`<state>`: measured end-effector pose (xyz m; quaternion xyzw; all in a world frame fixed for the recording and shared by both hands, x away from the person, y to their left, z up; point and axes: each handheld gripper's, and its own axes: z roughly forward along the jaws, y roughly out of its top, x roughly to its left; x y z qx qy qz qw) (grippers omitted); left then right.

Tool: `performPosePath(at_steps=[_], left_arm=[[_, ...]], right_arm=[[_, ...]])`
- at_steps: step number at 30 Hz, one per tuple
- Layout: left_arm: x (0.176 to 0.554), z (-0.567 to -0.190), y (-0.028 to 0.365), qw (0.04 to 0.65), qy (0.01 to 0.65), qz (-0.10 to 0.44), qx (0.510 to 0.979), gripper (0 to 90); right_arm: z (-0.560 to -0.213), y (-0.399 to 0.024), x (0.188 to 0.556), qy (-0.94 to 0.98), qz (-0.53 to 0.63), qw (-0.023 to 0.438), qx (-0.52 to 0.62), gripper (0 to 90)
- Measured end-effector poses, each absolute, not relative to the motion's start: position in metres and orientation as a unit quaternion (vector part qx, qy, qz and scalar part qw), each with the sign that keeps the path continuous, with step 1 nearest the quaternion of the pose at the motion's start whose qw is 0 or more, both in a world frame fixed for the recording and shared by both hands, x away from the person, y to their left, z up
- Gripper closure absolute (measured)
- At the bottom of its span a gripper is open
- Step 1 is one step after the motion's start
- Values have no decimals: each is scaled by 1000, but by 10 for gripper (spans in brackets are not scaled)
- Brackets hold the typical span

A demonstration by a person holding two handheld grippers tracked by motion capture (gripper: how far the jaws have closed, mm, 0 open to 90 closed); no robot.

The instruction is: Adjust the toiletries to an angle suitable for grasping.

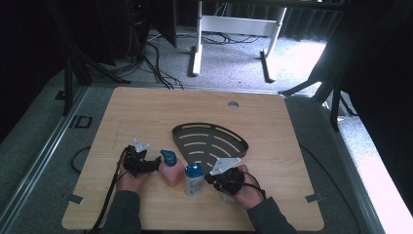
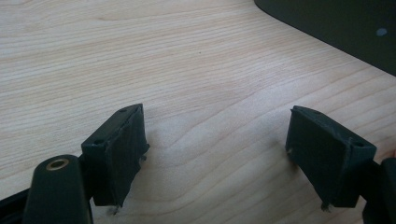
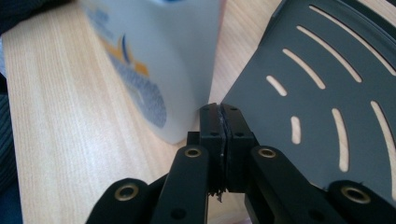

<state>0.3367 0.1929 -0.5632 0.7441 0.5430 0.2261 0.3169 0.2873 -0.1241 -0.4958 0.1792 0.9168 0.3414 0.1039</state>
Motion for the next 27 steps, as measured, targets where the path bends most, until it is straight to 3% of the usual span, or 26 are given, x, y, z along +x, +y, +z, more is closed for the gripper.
performPosePath(at_steps=[7, 12, 13, 16, 18, 19, 27], left_arm=[[335, -563, 192, 319, 540, 226, 745, 221], [330, -560, 196, 322, 534, 223, 749, 353], [328, -558, 198, 317, 538, 221, 749, 470], [321, -553, 204, 299, 548, 217, 751, 653], [315, -551, 206, 305, 543, 209, 754, 679], [310, -548, 207, 311, 540, 210, 753, 752], [267, -537, 198, 353, 491, 195, 772, 854]], right_arm=[[-499, -118, 259, 917, 343, 102, 177, 845], [-502, -113, 253, 920, 338, 94, 174, 840], [-504, -110, 251, 921, 333, 96, 176, 840], [-505, -109, 251, 915, 344, 94, 189, 843], [-506, -108, 251, 913, 347, 96, 195, 846], [-507, -105, 253, 911, 346, 98, 202, 853], [-508, -91, 260, 907, 341, 113, 220, 858]])
